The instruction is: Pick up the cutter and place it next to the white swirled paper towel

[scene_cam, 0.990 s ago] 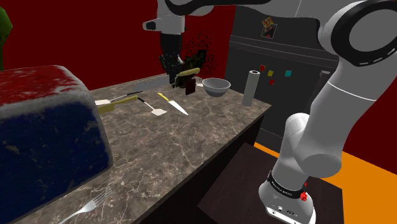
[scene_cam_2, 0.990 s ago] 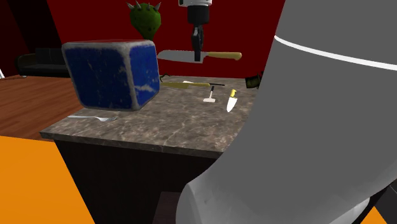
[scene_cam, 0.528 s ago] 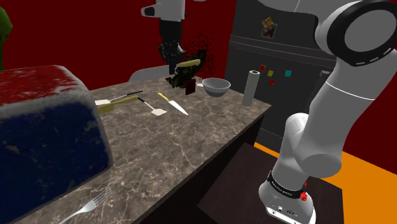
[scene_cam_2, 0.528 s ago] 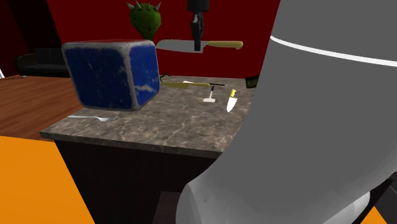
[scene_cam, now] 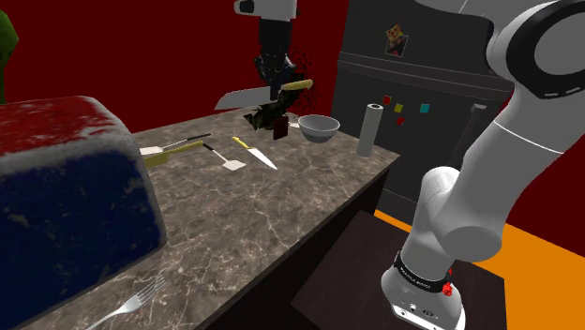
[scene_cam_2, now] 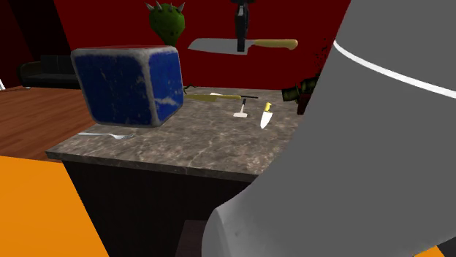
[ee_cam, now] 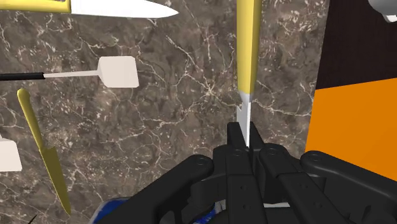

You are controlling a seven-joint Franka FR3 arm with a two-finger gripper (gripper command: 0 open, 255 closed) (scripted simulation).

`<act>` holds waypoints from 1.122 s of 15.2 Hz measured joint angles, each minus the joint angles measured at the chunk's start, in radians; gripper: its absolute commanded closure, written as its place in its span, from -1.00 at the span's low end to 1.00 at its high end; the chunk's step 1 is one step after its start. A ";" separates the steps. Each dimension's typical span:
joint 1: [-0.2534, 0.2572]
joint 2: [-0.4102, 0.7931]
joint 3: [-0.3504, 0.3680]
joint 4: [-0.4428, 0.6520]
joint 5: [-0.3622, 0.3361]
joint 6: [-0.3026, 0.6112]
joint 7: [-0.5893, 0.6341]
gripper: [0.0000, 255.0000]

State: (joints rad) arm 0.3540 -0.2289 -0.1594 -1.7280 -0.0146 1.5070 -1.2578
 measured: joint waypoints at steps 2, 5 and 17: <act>-0.012 -0.056 -0.015 -0.051 -0.013 -0.004 -0.025 1.00; -0.033 -0.142 -0.040 -0.128 -0.036 -0.011 -0.067 1.00; -0.126 -0.398 -0.175 -0.306 -0.158 -0.071 -0.266 1.00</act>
State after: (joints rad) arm 0.2284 -0.6265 -0.3342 -2.0336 -0.1728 1.4363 -1.5241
